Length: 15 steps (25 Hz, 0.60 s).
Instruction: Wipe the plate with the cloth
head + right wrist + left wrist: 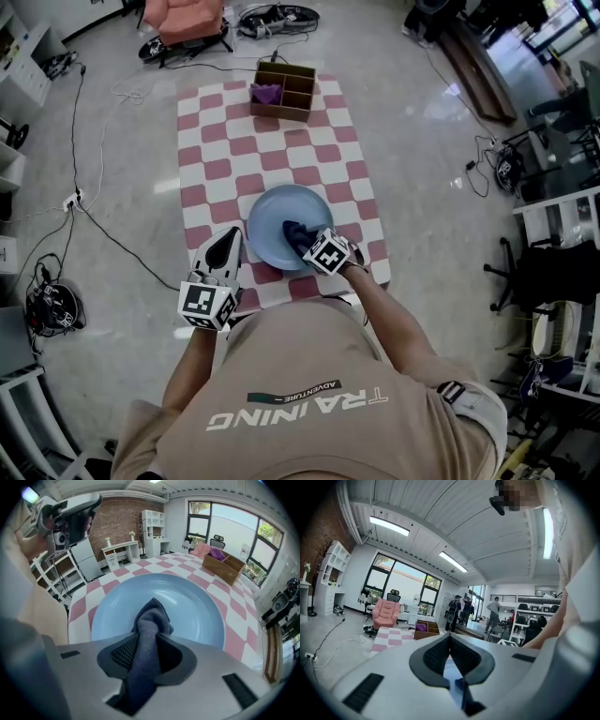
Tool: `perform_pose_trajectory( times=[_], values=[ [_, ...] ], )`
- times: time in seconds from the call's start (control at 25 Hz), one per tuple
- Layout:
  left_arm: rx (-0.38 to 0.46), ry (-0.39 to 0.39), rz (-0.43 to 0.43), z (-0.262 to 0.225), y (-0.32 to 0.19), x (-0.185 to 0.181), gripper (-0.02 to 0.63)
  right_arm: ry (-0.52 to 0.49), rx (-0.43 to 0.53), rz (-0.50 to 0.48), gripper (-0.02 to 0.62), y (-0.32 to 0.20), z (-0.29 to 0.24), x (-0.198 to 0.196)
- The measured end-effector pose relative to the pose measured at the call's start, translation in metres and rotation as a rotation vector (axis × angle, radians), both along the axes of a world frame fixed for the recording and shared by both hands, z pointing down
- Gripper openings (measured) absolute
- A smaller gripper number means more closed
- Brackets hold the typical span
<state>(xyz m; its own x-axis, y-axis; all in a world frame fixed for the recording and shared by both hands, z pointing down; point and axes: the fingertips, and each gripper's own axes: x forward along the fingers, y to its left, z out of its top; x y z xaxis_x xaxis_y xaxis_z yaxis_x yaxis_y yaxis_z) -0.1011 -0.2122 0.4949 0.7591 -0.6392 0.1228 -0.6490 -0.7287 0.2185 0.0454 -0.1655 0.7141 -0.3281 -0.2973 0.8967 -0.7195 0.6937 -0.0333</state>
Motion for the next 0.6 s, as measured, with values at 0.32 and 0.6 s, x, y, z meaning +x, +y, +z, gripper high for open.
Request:
perform_pose_trajectory(
  times=[0.32, 0.6],
  values=[
    [0.031, -0.022, -0.085, -0.004, 0.006, -0.03, 0.012, -0.048, -0.029, -0.156, 0.115, -0.004, 0.002, -0.064],
    [0.031, -0.014, -0.141, -0.004, 0.01, -0.042, 0.012, -0.053, -0.01, -0.24, 0.115, -0.024, 0.003, -0.095]
  ],
)
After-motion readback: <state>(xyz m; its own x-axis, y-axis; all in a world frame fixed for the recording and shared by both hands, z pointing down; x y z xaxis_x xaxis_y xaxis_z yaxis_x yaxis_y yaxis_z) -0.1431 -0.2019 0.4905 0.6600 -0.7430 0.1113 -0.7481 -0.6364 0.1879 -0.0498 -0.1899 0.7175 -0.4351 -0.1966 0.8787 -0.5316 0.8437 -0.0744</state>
